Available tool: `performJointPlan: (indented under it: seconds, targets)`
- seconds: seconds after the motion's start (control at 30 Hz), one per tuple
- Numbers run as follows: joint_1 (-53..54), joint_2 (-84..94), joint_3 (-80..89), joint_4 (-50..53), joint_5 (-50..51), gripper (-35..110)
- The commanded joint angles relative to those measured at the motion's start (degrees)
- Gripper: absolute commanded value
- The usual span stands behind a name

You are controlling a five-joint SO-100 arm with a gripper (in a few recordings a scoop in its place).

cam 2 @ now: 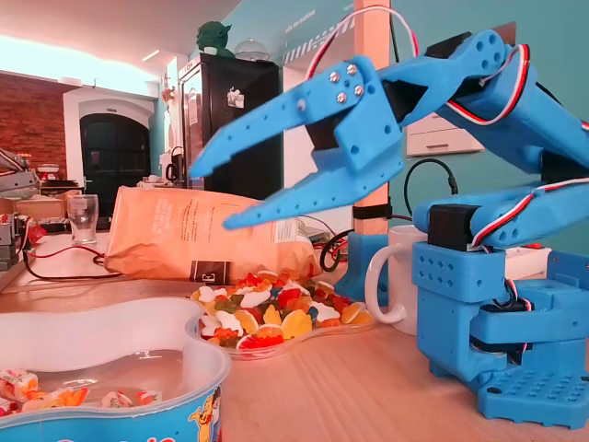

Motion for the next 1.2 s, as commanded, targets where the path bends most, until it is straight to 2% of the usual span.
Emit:
performJointPlan:
  seconds: [0.0,0.37,1.17]
  targets:
    - [-0.8,-2.7,-4.7,0.7,0.7,15]
    - [-7.5,-14.4,-8.8,0.7,-0.4,15]
    - [-6.6,-16.0,-5.7,-0.4,-3.2,16]
